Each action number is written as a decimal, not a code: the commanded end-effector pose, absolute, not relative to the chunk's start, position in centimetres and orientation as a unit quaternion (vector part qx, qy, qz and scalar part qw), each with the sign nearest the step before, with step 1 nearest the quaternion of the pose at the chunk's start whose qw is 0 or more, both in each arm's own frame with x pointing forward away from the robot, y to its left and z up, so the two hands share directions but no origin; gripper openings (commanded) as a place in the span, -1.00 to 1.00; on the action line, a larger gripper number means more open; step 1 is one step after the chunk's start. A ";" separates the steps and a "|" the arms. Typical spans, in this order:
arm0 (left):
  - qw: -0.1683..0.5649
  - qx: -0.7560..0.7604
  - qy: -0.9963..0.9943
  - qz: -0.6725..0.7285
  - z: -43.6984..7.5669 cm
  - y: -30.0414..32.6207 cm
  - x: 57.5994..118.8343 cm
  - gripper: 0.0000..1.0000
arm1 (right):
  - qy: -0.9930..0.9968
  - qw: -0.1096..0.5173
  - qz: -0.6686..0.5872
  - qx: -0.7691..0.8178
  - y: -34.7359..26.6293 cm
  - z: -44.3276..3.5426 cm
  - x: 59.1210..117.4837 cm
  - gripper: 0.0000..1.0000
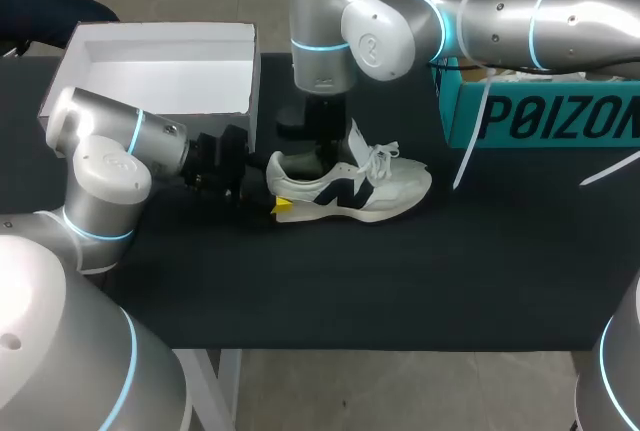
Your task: Take the shoe out of the shoebox, open the shoe tongue, remove and reinsert the insole, then place the shoe into the shoebox
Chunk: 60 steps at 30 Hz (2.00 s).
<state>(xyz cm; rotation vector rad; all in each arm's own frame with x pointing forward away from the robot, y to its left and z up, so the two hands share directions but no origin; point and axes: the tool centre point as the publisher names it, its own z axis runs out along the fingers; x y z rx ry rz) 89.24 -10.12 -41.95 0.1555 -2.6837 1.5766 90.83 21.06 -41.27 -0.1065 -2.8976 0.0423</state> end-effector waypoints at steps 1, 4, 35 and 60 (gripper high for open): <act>0.013 0.050 -0.862 0.505 -41.9 -10.3 89.3 -1.00 | -0.992 0.117 0.011 -0.039 21.5 -44.4 89.9 -0.01; 0.013 0.050 -0.862 0.505 -41.9 -10.3 89.3 -1.00 | -0.992 0.119 0.008 -0.044 21.8 -45.3 89.6 -0.01; 0.013 0.050 -0.862 0.505 -41.9 -10.3 89.3 -1.00 | -0.994 0.060 -0.014 -0.089 21.0 -41.1 88.7 -1.00; 0.013 0.050 -0.862 0.505 -41.9 -10.3 89.3 -1.00 | -0.991 -0.059 -0.034 -0.119 19.6 -32.0 91.6 -1.00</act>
